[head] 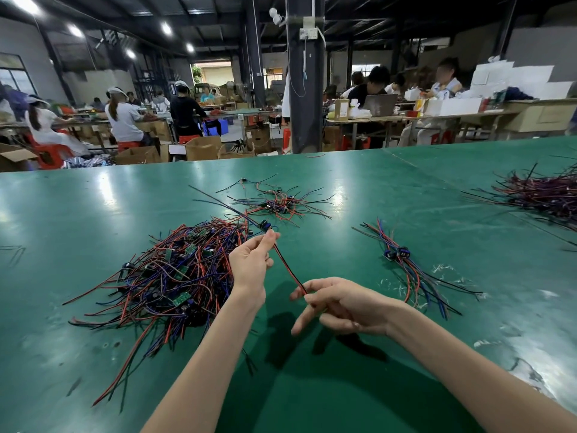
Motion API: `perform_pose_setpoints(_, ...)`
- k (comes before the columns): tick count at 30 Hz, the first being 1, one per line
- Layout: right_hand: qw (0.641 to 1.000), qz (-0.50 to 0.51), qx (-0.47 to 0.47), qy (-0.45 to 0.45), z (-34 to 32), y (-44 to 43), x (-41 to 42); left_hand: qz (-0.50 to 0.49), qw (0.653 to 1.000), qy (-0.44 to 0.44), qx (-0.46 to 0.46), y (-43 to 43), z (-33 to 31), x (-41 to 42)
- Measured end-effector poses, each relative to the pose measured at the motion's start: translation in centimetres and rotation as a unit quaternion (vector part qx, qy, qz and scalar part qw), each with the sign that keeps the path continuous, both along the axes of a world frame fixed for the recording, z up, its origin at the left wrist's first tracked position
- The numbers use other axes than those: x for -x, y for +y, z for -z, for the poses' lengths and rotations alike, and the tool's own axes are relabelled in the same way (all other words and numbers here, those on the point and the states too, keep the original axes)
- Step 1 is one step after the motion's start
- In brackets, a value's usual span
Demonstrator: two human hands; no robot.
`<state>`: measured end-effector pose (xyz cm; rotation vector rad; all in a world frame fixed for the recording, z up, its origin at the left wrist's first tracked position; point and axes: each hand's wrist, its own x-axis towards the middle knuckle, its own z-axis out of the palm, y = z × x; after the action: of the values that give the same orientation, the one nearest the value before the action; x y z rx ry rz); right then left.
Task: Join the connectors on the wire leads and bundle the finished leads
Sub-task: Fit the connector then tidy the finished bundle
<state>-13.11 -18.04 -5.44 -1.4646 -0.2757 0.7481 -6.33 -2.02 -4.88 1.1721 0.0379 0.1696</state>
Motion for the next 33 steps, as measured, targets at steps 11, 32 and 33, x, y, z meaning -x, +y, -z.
perform_pose_setpoints(11,0.996,0.001,0.084,-0.041,-1.4,-2.4,-1.0,0.162,0.985,0.057,-0.002,-1.1,0.0,1.3)
perform_pose_setpoints(32,0.981,0.186,-0.027,0.047,0.3,-1.4,-1.4,0.159,0.96,-0.044,-0.228,-3.3,1.7,2.8)
perform_pose_setpoints(33,0.982,0.184,-0.018,0.045,0.4,-1.4,-1.4,0.156,0.958,-0.047,-0.236,-3.2,1.7,2.8)
